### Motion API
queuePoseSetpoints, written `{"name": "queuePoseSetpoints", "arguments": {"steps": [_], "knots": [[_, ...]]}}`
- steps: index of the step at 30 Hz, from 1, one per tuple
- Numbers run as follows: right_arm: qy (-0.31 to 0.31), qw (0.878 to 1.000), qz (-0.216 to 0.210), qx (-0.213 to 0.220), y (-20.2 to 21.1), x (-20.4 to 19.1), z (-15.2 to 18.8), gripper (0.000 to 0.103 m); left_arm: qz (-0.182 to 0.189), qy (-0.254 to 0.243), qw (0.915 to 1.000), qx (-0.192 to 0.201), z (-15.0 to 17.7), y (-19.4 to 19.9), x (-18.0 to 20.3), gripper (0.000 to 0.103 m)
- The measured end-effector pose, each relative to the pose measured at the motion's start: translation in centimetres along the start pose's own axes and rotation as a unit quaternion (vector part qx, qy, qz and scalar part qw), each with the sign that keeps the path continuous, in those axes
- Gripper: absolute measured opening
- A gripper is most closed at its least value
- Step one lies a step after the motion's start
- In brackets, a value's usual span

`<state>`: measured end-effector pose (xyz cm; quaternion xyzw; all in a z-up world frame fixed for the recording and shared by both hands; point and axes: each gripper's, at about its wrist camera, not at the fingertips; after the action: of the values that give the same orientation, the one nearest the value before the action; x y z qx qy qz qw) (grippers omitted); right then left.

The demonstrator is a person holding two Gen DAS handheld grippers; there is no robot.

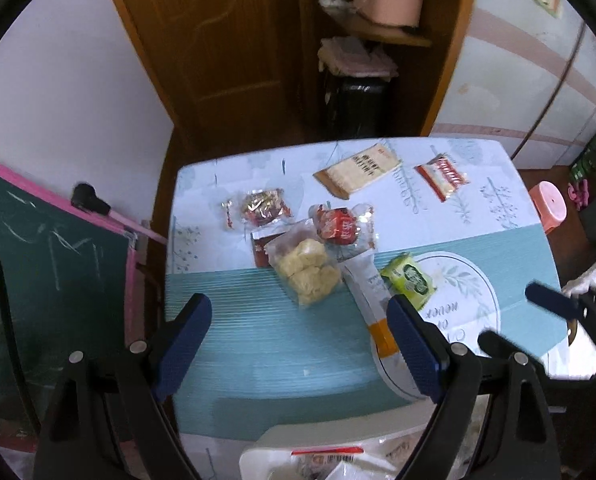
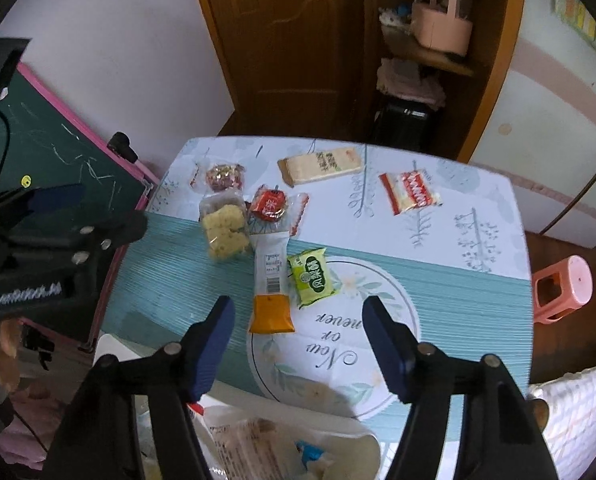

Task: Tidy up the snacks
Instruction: 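Grasp a clear bag of yellow puffs with the left gripper while the right grasps the white orange-ended bar pack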

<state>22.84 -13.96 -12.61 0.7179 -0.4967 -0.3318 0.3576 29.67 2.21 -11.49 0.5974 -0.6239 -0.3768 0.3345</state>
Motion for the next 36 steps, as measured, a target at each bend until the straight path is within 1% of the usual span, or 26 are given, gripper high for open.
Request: {"name": "queuePoseSetpoints", "arguments": {"steps": [5,10,13,17,22,23,24,31,35,36], "knots": [[-0.003,0.999,-0.011,-0.036,-3.9,-0.2,-0.2,0.066,0.0,0.054,0.9972,-0.051,-1.3,-5.8,-1.9,0.089],[0.006,0.997,-0.018,-0.077,-8.0,-1.1,0.1,0.066,0.01,0.108,0.989,-0.1,-1.6,-11.3,-3.3,0.089],[0.007,0.995,-0.02,-0.097,-10.3,-1.8,0.2,0.066,0.014,0.132,0.9836,-0.122,-1.4,-13.8,-3.5,0.089],[-0.008,0.992,-0.02,-0.125,-12.8,-2.0,0.4,0.066,0.022,0.159,0.976,-0.147,-0.8,-16.8,-3.8,0.088],[-0.028,0.988,-0.011,-0.15,-15.1,-2.0,0.7,0.066,0.033,0.176,0.9704,-0.162,-0.4,-18.8,-3.6,0.088],[-0.031,0.987,-0.009,-0.155,-15.4,-2.1,0.7,0.068,0.036,0.18,0.9693,-0.164,-0.3,-19.1,-3.6,0.088],[-0.029,0.988,-0.008,-0.151,-15.5,-2.2,0.7,0.068,0.039,0.185,0.9682,-0.164,-0.3,-19.5,-3.5,0.088],[0.018,0.988,0.028,-0.149,-15.8,-4.1,1.2,0.069,0.045,0.194,0.9643,-0.175,0.6,-21.2,-2.7,0.088],[0.052,0.985,0.049,-0.157,-15.8,-5.4,2.2,0.069,0.036,0.178,0.9697,-0.163,0.8,-21.2,-2.3,0.089],[0.058,0.984,0.053,-0.158,-15.8,-5.6,2.2,0.069,0.035,0.174,0.9709,-0.161,0.9,-21.1,-2.2,0.087]]}}
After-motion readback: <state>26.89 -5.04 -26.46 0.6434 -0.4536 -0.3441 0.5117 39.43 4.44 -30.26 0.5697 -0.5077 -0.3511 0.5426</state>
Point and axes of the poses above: each gripper's, at about its wrist camera, not at the fingertips, and y roughly against the way its jaws point, x to its right, z to its underside, and after that the axes turned 6 degrees about x, right-handed
